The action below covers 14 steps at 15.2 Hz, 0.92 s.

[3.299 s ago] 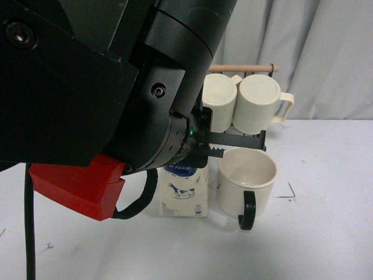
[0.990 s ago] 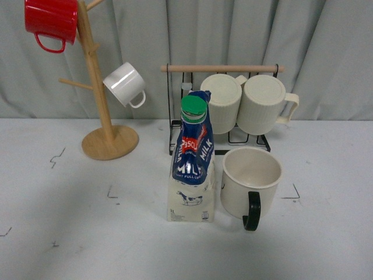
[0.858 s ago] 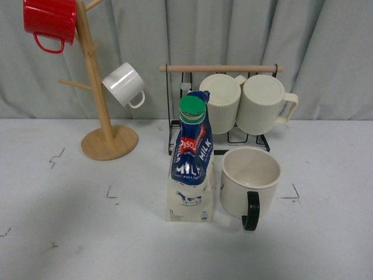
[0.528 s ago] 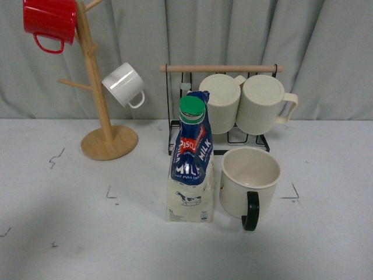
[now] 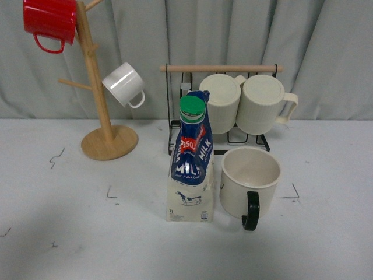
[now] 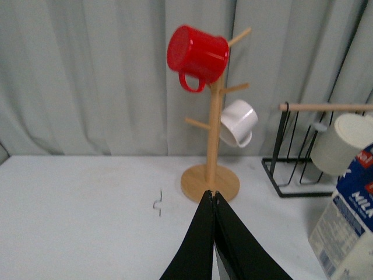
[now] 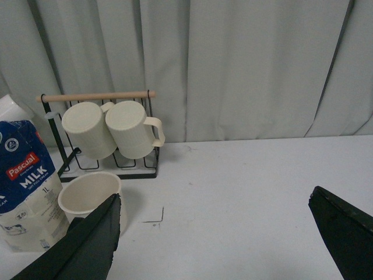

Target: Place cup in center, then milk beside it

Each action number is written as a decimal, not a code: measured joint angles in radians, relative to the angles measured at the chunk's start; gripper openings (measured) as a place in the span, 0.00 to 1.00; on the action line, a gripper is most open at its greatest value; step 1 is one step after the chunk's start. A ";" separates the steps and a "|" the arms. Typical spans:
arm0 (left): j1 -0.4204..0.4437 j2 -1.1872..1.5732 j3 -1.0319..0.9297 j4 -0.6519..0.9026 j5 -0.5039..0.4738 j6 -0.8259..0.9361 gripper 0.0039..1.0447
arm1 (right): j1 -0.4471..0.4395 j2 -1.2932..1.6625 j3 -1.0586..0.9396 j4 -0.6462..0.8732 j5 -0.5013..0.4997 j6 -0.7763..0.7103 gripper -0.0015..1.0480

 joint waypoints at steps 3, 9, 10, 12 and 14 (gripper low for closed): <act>0.000 -0.104 -0.004 -0.105 0.000 0.000 0.01 | 0.000 0.000 0.000 0.000 0.000 0.000 0.94; 0.000 -0.294 -0.004 -0.288 0.000 0.000 0.01 | 0.000 0.000 0.000 0.000 0.000 0.000 0.94; 0.000 -0.315 -0.004 -0.310 0.000 0.000 0.01 | 0.000 0.000 0.000 0.000 0.000 0.000 0.94; 0.000 -0.357 -0.004 -0.351 0.000 0.000 0.01 | 0.000 0.000 0.000 0.000 0.000 0.000 0.94; 0.000 -0.392 -0.004 -0.388 0.000 0.000 0.01 | 0.000 0.000 0.000 0.000 0.000 0.000 0.94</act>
